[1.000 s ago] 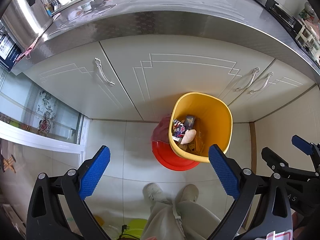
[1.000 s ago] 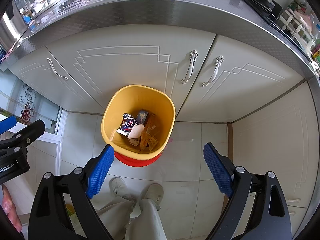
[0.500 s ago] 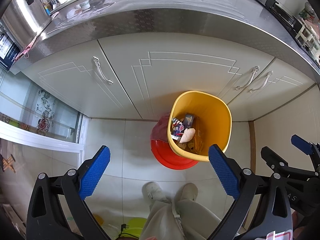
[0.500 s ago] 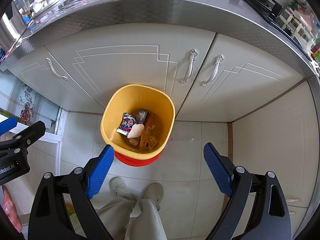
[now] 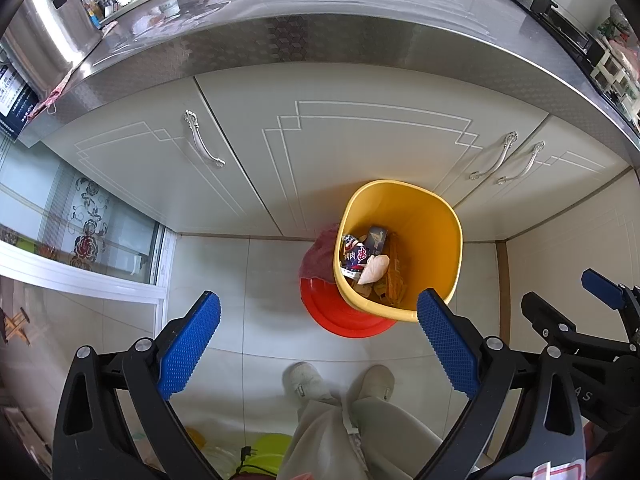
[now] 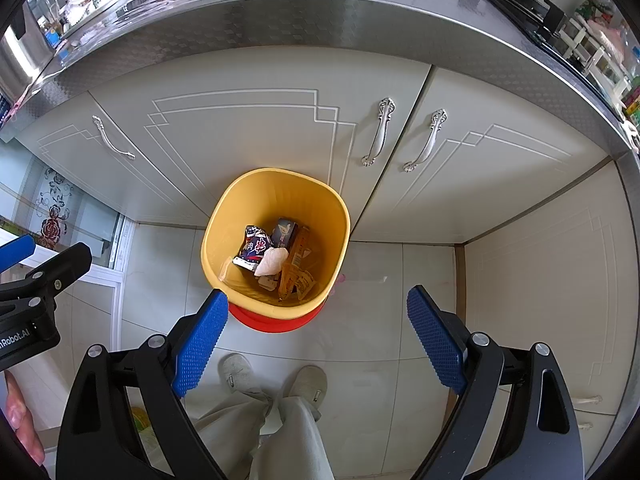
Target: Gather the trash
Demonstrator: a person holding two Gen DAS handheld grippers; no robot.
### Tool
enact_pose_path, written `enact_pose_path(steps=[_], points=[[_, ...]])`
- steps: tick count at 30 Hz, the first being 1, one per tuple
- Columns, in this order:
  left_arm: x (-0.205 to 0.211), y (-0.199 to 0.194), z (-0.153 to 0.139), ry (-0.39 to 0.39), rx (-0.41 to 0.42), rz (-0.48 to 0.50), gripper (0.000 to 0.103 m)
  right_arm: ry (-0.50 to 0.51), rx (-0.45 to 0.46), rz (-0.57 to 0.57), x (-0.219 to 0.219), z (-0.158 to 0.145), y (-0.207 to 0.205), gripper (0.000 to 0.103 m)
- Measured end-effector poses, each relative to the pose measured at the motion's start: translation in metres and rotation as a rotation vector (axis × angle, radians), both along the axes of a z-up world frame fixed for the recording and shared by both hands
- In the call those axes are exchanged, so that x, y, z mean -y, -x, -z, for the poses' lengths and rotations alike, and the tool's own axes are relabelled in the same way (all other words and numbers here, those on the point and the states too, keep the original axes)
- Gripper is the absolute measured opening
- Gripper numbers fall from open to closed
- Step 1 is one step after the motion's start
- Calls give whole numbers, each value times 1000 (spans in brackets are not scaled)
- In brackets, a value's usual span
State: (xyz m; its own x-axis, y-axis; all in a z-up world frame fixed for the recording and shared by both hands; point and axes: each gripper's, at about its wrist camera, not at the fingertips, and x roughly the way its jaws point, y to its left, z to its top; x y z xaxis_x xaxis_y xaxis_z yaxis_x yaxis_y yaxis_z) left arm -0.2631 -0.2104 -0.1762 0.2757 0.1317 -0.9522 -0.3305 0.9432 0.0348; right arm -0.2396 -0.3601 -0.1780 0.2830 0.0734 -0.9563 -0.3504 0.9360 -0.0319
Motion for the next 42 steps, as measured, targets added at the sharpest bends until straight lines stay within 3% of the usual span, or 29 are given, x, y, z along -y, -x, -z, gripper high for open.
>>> enact_pose_path(steps=[28,31,35,36,37,39,42], points=[[3,3,1,8,-5,-4,98,8,-4,-8,-1,1,1,91],[3,3,1,2,-6,4,93,7,-5,-5,-1,1,1,91],[2,3,0,-11,-4,13,76,6,-7,-4,1,1,1,91],[3,3,0,-13,-2,20,76,6,-7,-5,1,1,1,91],[2,3,0,-12,-2,21,77,6,-6,-6,1,1,1,91],[1,3,0,-14,-7,9,92,5,-7,-6,1,1,1,91],[1,3,-1,-14,-4,6,95,5,-7,-5,1,2,1,91]])
